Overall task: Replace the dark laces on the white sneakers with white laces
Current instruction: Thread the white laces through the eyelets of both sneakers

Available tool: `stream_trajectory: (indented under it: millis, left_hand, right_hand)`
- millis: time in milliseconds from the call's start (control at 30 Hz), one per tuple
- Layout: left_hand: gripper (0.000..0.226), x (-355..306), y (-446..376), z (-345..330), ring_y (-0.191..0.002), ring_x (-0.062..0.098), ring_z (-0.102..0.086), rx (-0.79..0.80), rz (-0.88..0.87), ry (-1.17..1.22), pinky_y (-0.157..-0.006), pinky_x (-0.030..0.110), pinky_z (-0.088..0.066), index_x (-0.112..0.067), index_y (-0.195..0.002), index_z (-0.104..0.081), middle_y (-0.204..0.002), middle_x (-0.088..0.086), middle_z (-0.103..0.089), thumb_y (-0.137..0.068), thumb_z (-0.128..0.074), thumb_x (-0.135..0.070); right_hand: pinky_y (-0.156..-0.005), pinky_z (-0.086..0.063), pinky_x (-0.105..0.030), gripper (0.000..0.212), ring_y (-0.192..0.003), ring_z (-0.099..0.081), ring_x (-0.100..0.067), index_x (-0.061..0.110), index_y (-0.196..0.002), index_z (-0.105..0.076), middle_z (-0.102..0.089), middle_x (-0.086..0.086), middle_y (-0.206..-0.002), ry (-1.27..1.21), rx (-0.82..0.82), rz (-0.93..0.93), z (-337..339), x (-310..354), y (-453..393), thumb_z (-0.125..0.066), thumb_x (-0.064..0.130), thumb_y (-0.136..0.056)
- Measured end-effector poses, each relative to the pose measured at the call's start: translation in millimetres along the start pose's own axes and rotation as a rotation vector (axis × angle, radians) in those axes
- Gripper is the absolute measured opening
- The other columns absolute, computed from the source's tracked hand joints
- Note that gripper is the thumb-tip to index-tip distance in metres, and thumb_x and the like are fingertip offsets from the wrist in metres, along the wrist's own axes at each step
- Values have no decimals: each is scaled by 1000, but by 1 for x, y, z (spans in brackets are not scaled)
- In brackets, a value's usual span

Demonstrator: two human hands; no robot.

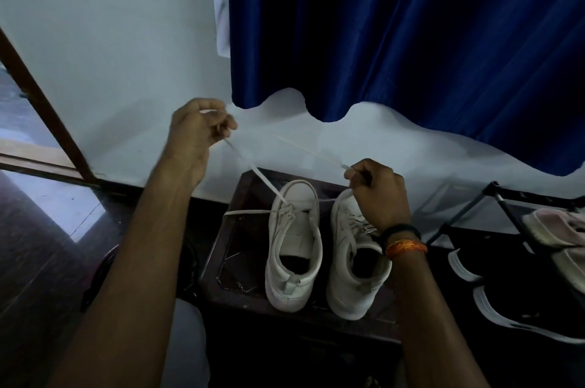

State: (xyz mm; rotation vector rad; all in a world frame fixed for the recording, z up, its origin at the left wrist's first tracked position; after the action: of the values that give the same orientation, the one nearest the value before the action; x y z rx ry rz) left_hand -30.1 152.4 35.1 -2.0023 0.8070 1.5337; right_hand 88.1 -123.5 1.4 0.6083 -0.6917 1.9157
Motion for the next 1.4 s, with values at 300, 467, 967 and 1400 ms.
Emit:
stream_trajectory:
  millis: [300, 467, 967, 1400]
  left_hand:
    - [32, 43, 11, -8, -131, 22, -46, 182, -182, -1017, -114, 44, -36, -29, -113, -67, -139, 1, -49, -86, -68, -13]
    - [26, 46, 42, -71, -114, 1, -62, 787, -234, -787, -100, 29, -49, -26, -124, -66, -120, -14, -69, -100, -61, -34]
    - [20, 42, 12, -18, -68, -5, -67, 227, -244, -920, -70, 13, -48, -15, -87, -76, -73, -13, -70, -99, -61, -21]
    - [22, 49, 33, -69, -95, -4, -67, 748, -301, -842, -92, 23, -53, -21, -113, -77, -101, -11, -76, -91, -74, -20]
  right_hand:
    - [-65, -38, -5, 24, -70, -57, 3, 13, -76, -73, -68, 4, -72, -133, 36, 160, 2, 16, 4, -72, 31, -92]
    - [-68, -44, -13, 19, -73, -62, 2, 18, -82, -75, -68, 13, -72, -150, 158, 234, -9, 30, 1, -69, 31, -94]
    - [-70, -44, -13, 17, -73, -62, -5, 24, -90, -76, -68, 10, -72, -121, 203, 196, 0, 2, 3, -62, 22, -99]
    - [-67, -40, -3, 12, -76, -61, 4, 20, -96, -79, -74, 10, -85, 8, 230, 198, -18, 27, 7, -67, 18, -93]
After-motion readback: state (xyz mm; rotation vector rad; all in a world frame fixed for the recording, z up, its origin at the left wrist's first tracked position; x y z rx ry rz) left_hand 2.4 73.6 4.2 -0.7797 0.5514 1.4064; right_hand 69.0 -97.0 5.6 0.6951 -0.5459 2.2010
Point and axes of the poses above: each hand's wrist, its own y-axis away from the middle knuckle, its own z-axis out of the back of the hand, x = y × z, the point moved 1 cm from there along -y, towards the middle knuckle
